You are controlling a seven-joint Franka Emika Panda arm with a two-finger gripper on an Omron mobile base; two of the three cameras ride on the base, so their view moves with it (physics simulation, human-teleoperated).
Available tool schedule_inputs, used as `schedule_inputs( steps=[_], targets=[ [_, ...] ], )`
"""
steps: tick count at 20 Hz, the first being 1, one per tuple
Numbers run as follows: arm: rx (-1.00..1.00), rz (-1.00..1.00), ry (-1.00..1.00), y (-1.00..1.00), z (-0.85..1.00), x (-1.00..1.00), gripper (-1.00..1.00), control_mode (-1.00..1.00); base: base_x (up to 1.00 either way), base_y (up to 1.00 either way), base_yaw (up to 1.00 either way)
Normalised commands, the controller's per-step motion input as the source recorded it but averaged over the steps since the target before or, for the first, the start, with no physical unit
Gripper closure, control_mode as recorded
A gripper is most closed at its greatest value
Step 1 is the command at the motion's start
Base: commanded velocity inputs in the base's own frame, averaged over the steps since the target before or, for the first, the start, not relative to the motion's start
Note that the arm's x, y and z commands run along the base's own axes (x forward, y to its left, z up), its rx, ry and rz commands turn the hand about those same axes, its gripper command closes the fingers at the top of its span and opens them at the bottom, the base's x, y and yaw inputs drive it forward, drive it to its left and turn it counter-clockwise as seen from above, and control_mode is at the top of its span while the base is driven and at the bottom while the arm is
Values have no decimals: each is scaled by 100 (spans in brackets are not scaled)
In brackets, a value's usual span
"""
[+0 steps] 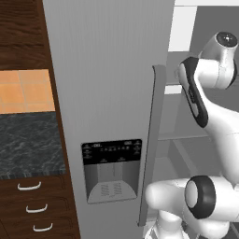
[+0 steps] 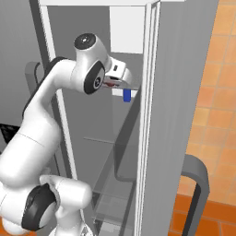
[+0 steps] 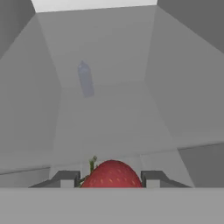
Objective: Take the strawberry from the fridge and place it on top of the pancake, located on the dining counter.
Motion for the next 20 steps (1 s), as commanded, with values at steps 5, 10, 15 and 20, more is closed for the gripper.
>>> schedule_inputs(
  steps=[5,10,15,20],
  targets=[
    [0,0,-5,6,0,-90,100,-100,0,0,0],
    [0,0,-1,10,0,-99,100,-100,0,0,0],
    [0,0,1,28,0,-91,100,-100,0,0,0],
    [0,0,7,42,-1,-69,100,-100,0,0,0]
  ],
)
